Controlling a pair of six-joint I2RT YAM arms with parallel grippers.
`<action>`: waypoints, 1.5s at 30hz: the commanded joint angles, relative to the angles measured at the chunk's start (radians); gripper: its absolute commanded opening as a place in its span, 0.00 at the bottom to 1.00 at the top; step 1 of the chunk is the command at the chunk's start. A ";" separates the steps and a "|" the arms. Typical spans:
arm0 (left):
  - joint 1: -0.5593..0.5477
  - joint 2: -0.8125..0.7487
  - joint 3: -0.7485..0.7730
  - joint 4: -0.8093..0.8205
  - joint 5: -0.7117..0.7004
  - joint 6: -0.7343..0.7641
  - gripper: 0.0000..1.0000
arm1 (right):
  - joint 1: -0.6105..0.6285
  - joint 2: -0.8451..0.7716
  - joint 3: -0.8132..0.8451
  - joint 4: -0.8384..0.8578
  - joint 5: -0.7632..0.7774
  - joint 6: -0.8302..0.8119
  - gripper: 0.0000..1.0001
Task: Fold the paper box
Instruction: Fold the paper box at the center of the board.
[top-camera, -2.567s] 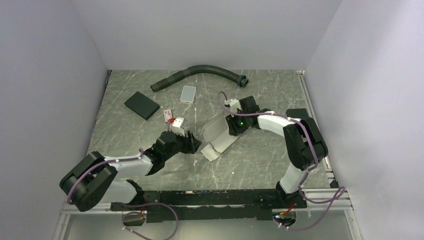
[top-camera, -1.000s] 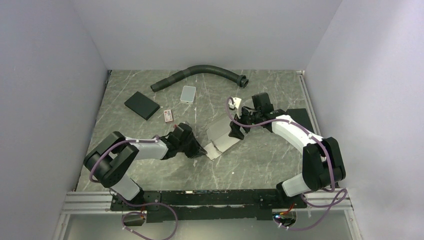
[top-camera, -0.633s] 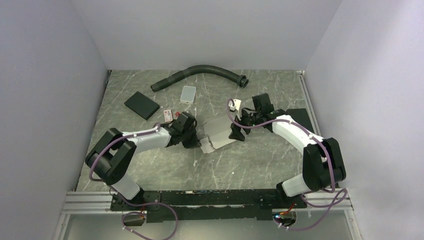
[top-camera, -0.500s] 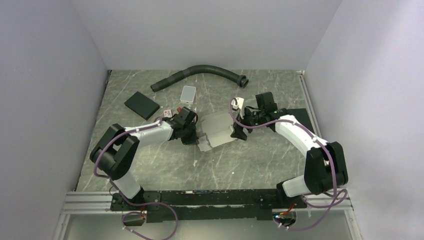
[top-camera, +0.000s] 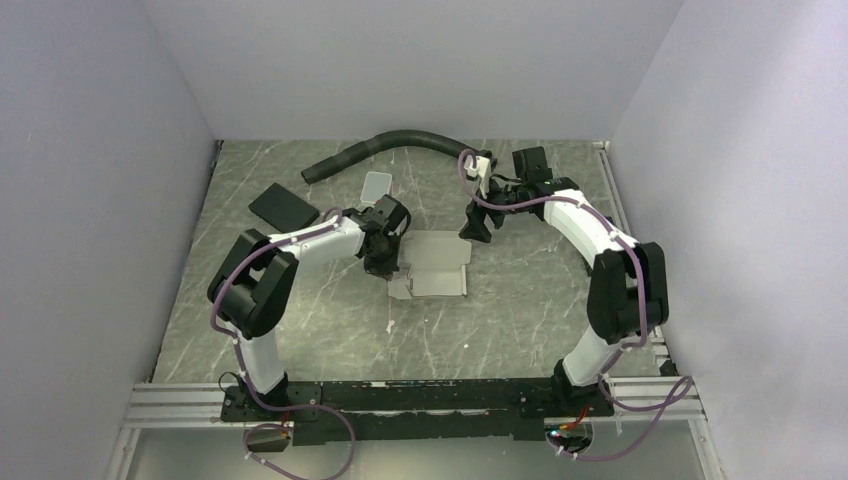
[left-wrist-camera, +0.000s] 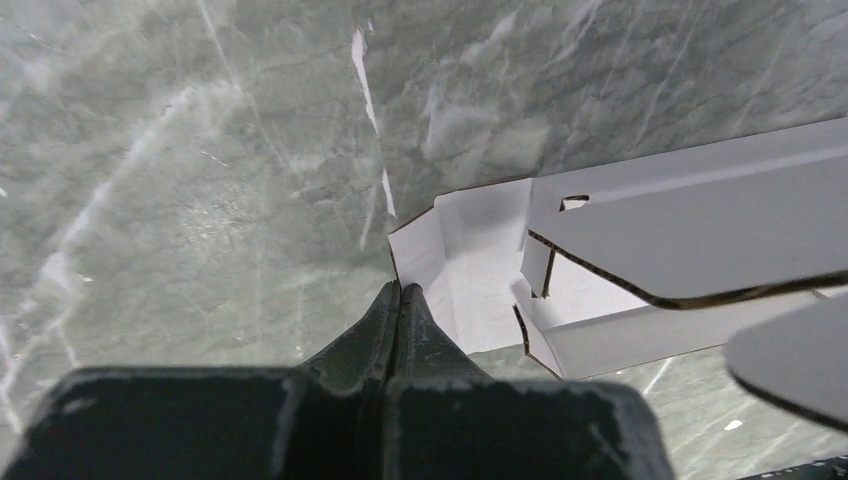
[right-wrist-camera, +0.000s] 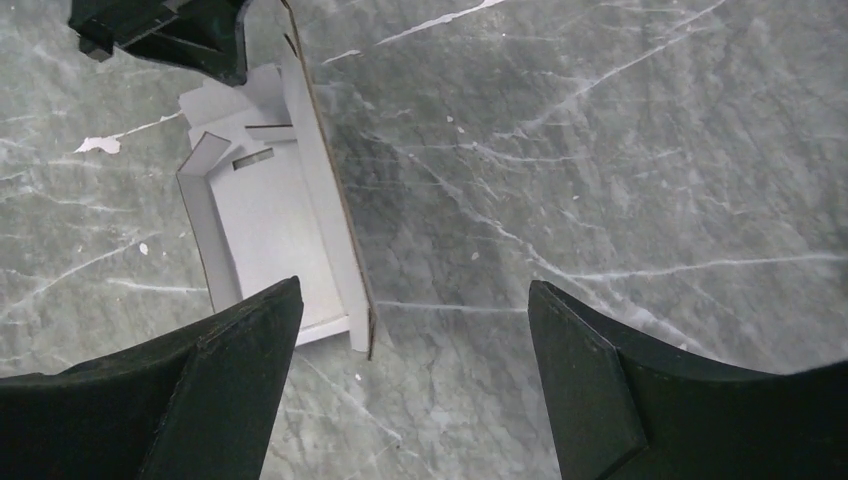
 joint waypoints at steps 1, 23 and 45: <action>0.011 0.018 0.042 -0.093 -0.078 0.080 0.00 | 0.010 0.072 0.099 -0.109 -0.088 -0.063 0.85; 0.050 -0.073 0.006 0.024 0.004 0.072 0.00 | 0.128 0.112 0.038 -0.063 -0.052 -0.091 0.06; 0.214 -0.133 -0.298 0.553 0.591 -0.164 0.04 | 0.128 0.044 -0.045 0.027 -0.038 -0.060 0.00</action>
